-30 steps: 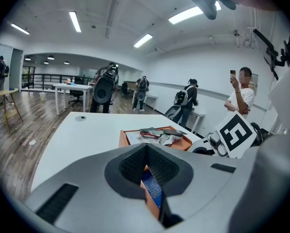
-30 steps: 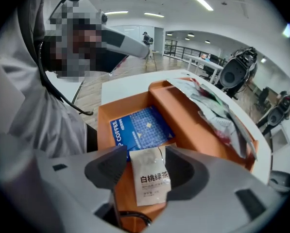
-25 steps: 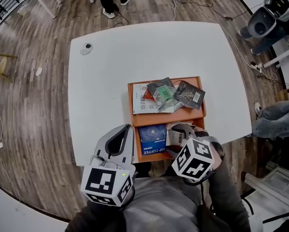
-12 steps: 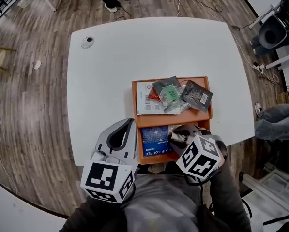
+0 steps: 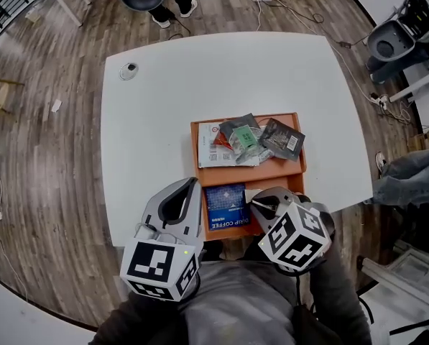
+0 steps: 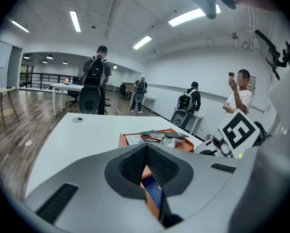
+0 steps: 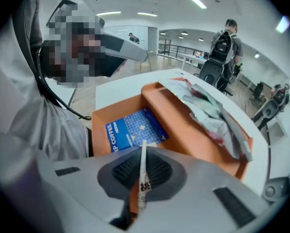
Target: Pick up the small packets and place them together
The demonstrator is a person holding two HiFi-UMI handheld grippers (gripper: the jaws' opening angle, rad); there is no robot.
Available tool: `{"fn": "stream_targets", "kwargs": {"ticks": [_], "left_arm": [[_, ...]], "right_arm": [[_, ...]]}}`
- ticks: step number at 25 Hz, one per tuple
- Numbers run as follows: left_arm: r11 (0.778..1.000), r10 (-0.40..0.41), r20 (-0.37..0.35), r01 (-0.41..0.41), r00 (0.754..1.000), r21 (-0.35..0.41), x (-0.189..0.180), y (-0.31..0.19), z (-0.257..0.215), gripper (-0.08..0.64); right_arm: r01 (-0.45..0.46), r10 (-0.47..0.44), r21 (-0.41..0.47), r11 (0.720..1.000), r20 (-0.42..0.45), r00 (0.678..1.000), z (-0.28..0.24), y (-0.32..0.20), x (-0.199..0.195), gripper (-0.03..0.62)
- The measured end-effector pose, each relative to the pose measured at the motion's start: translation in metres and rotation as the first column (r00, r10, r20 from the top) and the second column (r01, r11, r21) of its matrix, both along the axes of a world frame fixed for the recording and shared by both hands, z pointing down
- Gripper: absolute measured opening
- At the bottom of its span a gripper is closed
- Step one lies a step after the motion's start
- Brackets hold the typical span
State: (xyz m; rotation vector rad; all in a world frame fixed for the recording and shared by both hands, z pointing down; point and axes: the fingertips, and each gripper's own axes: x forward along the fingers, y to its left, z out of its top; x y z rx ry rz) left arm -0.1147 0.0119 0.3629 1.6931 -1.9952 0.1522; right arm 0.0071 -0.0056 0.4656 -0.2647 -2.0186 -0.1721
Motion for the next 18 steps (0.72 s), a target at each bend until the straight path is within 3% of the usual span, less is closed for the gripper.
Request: {"fn": "stream_targets", "kwargs": {"ticks": [9,14,18], "left_arm": [[0.997,0.028,0.044,-0.032,0.999,0.077,0.017,0.002,-0.047,-0.003],[0.995,0.003,0.066,-0.009,0.998,0.103,0.01,0.004,-0.062,-0.003],[0.994,-0.03,0.072,0.023,0.997,0.103,-0.001,0.006,-0.067,-0.003]], "right_arm": [[0.004,-0.01,0.039,0.999,0.146,0.989,-0.074,0.013,-0.004,0.008],[0.008,-0.02,0.062,0.998,0.193,0.981,-0.095,0.007,-0.014,0.008],[-0.041,0.016,0.096,0.995,0.248,0.969,-0.117,-0.019,-0.027,0.008]]}}
